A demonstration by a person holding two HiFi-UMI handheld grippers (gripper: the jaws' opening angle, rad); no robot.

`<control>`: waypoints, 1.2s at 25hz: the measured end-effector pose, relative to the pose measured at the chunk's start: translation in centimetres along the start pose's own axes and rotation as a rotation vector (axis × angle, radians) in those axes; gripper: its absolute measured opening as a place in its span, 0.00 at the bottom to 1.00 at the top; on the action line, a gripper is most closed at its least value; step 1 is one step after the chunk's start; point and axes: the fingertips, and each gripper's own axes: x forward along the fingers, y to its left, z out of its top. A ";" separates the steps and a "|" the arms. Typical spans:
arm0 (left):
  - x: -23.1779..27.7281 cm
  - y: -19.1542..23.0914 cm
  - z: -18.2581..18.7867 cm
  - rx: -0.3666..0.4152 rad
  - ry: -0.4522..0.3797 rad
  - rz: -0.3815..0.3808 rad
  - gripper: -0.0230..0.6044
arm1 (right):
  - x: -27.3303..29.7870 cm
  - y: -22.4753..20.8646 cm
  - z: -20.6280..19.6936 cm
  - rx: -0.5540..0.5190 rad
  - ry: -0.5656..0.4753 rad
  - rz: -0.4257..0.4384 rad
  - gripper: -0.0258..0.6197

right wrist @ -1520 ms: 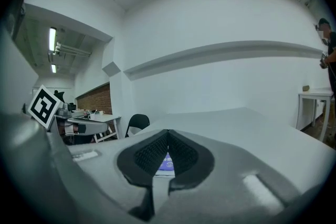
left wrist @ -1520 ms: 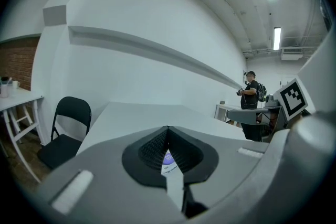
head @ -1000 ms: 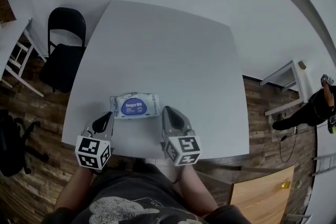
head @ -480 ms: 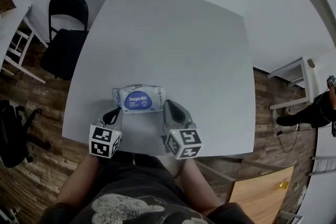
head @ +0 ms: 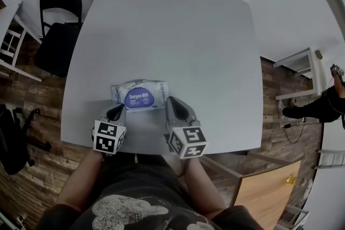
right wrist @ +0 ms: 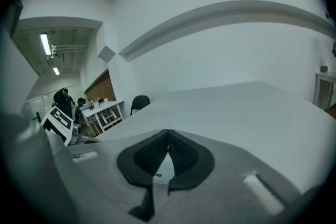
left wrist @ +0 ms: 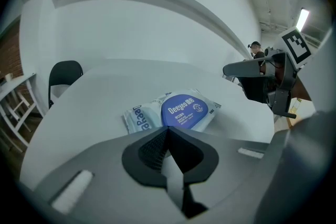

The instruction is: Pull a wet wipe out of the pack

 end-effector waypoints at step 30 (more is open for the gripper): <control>1.3 1.6 -0.2 -0.051 0.069 -0.033 0.06 | 3.9 6.1 -2.9 -0.330 0.212 0.218 0.08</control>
